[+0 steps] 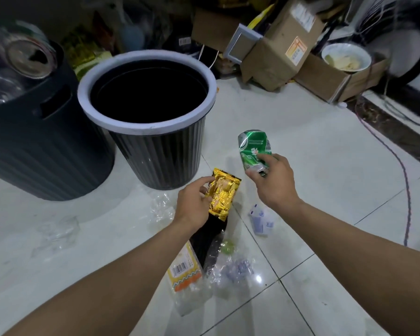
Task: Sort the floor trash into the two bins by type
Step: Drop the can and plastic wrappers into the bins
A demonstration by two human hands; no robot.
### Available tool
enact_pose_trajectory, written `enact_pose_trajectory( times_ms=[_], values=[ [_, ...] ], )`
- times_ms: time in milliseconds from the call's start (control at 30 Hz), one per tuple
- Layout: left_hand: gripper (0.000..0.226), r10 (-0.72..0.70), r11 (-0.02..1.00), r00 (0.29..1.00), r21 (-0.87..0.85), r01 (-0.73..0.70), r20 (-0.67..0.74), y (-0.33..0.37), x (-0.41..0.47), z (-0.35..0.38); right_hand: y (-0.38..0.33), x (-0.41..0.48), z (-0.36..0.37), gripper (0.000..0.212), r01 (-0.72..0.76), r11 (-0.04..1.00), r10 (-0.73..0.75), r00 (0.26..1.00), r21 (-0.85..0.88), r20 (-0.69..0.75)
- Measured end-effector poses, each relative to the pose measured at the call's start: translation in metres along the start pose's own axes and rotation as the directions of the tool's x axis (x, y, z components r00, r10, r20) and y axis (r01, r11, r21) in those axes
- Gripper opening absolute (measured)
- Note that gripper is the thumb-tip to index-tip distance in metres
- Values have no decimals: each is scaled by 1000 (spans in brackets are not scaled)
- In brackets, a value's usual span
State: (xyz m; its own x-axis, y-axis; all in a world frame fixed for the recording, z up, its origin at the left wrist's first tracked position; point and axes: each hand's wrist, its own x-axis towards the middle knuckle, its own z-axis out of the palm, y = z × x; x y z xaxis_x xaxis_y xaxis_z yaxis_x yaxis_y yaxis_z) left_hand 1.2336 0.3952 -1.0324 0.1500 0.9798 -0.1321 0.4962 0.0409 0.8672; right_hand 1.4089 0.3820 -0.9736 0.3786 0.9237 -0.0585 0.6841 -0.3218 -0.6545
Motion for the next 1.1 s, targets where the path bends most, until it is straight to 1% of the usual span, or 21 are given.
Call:
enact_pose_trajectory(
  times_ms=[100, 200, 333, 433, 567, 667, 733, 833, 933, 1033, 1100],
  values=[
    [46, 84, 994, 996, -67, -86, -28, 31, 4, -10, -16, 8, -22, 51, -2, 998, 10, 993, 67, -120],
    [46, 185, 977, 980, -90, -192, -79, 65, 9, -27, -37, 18, -39, 52, 17, 990, 15, 976, 143, -218],
    [45, 284, 947, 947, -112, -301, -147, 107, 19, -55, -71, 25, -56, 52, 68, 975, -4, 955, 210, -295],
    [44, 309, 933, 929, -126, -338, -204, 126, 28, -82, -96, 28, -64, 52, 119, 959, -26, 941, 258, -338],
    [43, 270, 946, 913, -90, -310, -306, 131, 41, -125, -122, 32, -66, 50, 186, 948, -86, 932, 259, -353],
    [40, 195, 969, 903, -65, -237, -382, 124, 53, -155, -141, 34, -58, 48, 243, 942, -156, 927, 230, -342],
    [41, 127, 980, 905, -87, -176, -405, 119, 63, -170, -153, 36, -50, 49, 274, 939, -201, 927, 206, -318],
    [42, 43, 985, 913, -134, -106, -406, 111, 75, -185, -169, 38, -39, 51, 295, 939, -241, 932, 177, -272],
    [43, 8, 988, 922, -140, -68, -388, 102, 79, -189, -180, 40, -30, 51, 313, 938, -275, 933, 150, -233],
    [41, 16, 995, 932, -88, -52, -362, 92, 78, -189, -187, 43, -21, 52, 316, 935, -283, 938, 161, -198],
    [40, 70, 997, 938, -17, -80, -338, 90, 78, -191, -190, 44, -14, 52, 312, 939, -285, 942, 147, -177]
  ],
)
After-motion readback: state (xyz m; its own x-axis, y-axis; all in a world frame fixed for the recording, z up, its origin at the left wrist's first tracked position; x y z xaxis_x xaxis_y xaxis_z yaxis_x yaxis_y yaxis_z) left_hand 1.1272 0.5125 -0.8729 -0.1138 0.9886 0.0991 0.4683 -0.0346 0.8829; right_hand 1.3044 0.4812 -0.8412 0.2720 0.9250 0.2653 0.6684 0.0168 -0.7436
